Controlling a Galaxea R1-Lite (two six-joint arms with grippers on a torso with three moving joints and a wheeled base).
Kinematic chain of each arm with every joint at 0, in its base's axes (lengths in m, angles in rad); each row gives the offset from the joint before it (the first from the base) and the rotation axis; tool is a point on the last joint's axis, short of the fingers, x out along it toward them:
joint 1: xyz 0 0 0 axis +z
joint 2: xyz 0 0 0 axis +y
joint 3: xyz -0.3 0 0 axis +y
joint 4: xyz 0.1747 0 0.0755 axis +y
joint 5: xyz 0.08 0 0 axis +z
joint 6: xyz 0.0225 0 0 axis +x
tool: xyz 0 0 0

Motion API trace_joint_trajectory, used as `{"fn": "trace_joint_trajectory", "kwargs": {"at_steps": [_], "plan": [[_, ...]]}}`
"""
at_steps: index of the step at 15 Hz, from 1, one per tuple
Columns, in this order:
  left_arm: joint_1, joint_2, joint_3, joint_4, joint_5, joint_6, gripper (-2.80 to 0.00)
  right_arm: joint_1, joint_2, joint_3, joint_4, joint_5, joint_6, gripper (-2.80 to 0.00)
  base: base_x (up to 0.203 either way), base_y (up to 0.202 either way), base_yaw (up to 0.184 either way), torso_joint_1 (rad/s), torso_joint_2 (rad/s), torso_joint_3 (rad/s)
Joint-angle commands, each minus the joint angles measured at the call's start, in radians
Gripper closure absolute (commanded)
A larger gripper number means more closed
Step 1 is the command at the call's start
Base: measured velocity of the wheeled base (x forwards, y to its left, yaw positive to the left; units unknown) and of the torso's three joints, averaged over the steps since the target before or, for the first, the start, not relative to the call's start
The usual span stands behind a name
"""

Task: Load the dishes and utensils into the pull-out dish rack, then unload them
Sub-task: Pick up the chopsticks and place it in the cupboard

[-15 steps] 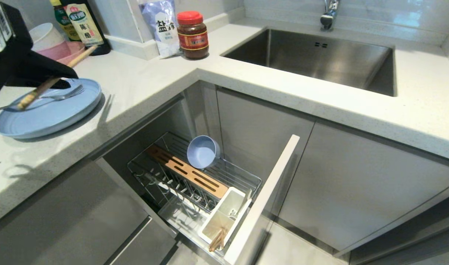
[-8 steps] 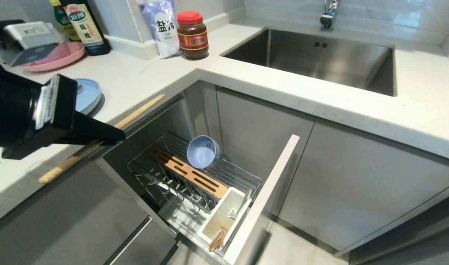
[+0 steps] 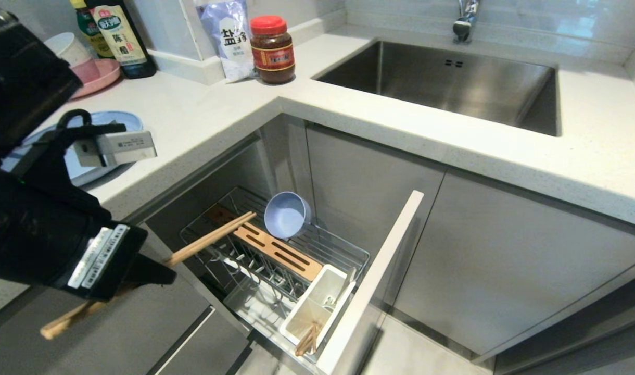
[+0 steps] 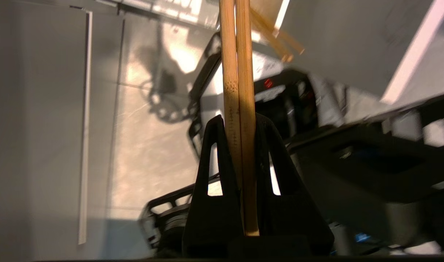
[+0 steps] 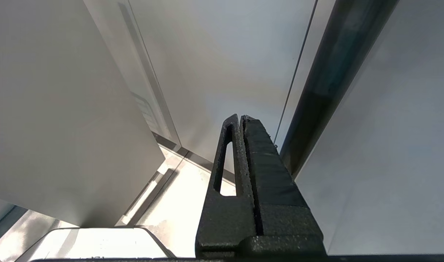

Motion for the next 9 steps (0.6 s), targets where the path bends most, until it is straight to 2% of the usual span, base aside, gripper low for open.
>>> {"fn": "trace_joint_trajectory", "kwargs": {"at_steps": [1,5,7,9], "plan": [[0.001,0.018,0.062,0.008,0.001,0.073,0.00,0.000,-0.004,0.002,0.000,0.000,0.000,0.00,0.000,0.000,0.000,0.000,0.00,0.000],[0.004,0.021,0.222,-0.018,0.001,0.295,0.00,0.000,-0.004,0.002,0.000,0.000,0.000,0.00,0.000,0.000,0.000,0.000,0.00,0.000],[0.004,0.026,0.310,-0.075,0.001,0.385,0.00,0.000,-0.004,0.002,0.000,0.000,0.000,0.00,0.000,0.000,0.000,0.000,0.00,0.000],[0.003,0.043,0.378,-0.148,0.001,0.449,0.00,0.000,-0.004,0.002,0.000,0.000,0.000,0.00,0.000,0.000,0.000,0.000,0.00,0.000]]}}
